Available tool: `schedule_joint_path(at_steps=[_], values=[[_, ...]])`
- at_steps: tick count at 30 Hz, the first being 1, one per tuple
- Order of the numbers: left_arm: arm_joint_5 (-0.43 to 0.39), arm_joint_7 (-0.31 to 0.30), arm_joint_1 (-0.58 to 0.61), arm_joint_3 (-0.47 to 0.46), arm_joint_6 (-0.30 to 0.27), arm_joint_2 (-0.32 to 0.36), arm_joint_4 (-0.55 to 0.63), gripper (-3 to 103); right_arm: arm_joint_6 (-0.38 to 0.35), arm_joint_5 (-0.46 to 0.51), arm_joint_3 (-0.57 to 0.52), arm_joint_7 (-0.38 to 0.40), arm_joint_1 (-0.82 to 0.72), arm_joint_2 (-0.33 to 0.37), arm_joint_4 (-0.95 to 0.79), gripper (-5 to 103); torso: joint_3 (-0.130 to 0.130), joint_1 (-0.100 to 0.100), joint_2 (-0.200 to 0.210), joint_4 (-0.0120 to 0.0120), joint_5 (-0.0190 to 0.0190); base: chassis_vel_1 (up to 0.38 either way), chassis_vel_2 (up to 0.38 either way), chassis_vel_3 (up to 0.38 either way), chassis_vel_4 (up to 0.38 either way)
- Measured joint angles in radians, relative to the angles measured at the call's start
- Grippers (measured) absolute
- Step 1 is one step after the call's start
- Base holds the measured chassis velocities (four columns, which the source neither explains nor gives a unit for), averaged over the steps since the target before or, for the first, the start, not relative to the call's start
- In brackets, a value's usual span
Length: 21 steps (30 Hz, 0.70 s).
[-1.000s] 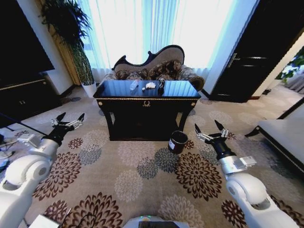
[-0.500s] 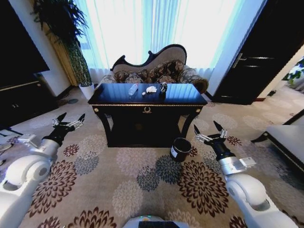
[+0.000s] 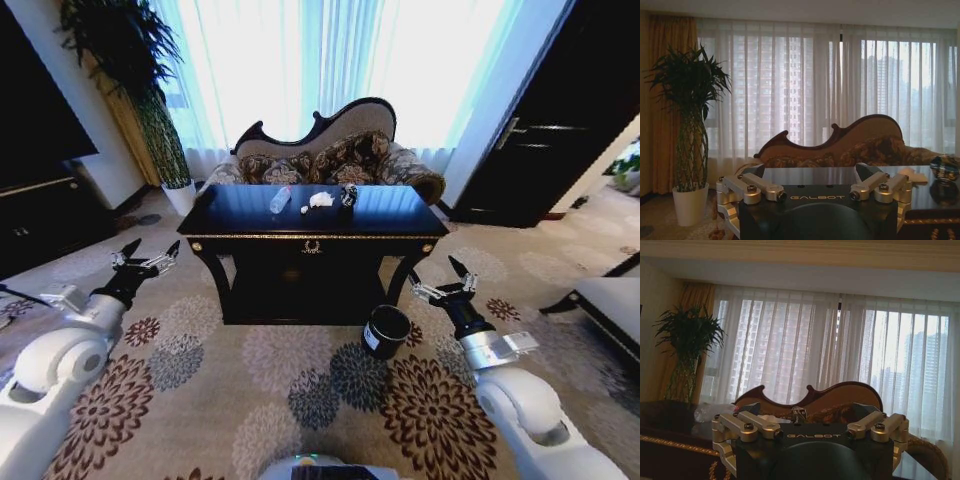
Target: Move to the front of the table and place the trash on the table into the trash bin.
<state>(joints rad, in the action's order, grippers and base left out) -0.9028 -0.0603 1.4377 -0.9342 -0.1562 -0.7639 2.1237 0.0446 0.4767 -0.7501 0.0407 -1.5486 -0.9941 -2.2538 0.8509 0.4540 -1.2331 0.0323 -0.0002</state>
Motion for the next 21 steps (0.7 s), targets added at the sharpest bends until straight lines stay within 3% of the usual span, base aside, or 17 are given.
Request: schedule_joint_path(at_steps=[21], values=[[0.009,0.003,0.015,-0.002,-0.001,-0.013,0.016,100,0.0,0.0,-0.001,0.0,-0.012,-0.013,-0.011,100,0.0,0.0,0.0,0.0002,0.0001,-0.167,0.169,0.169,-0.168]])
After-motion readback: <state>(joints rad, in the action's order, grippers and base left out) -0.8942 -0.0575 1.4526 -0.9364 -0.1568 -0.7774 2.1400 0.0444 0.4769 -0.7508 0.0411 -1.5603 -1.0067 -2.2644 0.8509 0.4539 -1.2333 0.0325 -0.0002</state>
